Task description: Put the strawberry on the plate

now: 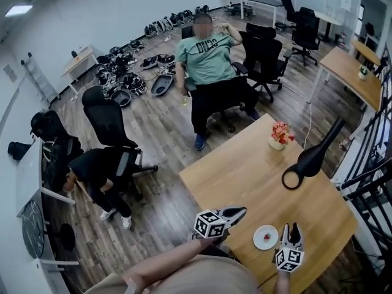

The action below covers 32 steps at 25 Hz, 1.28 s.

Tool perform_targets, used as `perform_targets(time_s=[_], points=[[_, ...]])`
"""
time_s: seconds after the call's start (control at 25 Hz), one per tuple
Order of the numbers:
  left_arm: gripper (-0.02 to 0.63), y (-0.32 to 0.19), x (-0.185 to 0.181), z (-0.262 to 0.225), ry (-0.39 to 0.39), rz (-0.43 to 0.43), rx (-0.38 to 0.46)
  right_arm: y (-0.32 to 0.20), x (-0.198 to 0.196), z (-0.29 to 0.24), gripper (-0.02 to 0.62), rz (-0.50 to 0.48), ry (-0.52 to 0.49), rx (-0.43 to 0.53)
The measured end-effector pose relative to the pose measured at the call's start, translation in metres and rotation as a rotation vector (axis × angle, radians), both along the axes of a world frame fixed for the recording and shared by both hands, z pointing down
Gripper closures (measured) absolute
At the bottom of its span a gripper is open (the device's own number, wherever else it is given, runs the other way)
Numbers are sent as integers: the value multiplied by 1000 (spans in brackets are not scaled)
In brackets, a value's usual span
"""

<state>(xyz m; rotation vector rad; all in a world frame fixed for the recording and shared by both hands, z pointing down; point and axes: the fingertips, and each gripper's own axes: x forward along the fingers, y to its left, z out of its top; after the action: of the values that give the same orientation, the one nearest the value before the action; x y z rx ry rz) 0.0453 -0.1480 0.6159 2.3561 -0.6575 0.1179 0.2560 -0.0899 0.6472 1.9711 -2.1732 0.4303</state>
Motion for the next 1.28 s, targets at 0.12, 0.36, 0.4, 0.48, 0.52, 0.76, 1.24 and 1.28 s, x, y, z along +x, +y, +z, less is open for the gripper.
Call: perform_targets(time_s=[0.12, 0.36, 0.4, 0.48, 0.52, 0.76, 1.24, 1.28], points=[[601, -3, -5, -16, 22, 12, 17, 2, -6, -34, 453, 32, 6, 61], [601, -1, -7, -35, 55, 77, 52, 28, -12, -81, 453, 138, 40, 154], [601, -1, -8, -37, 59, 90, 56, 33, -14, -85, 453, 154, 48, 162], [601, 0, -13, -40, 68, 116, 58, 42, -22, -92, 453, 188, 66, 172], [601, 0, -16, -40, 72, 130, 56, 46, -26, -94, 453, 207, 77, 172], [601, 4, -46, -42, 80, 226, 56, 73, -61, -95, 453, 316, 115, 142], [601, 5, -94, -21, 78, 398, 64, 126, -124, -98, 453, 507, 188, 84], [601, 4, -96, -23, 74, 403, 66, 129, -126, -98, 453, 515, 188, 78]])
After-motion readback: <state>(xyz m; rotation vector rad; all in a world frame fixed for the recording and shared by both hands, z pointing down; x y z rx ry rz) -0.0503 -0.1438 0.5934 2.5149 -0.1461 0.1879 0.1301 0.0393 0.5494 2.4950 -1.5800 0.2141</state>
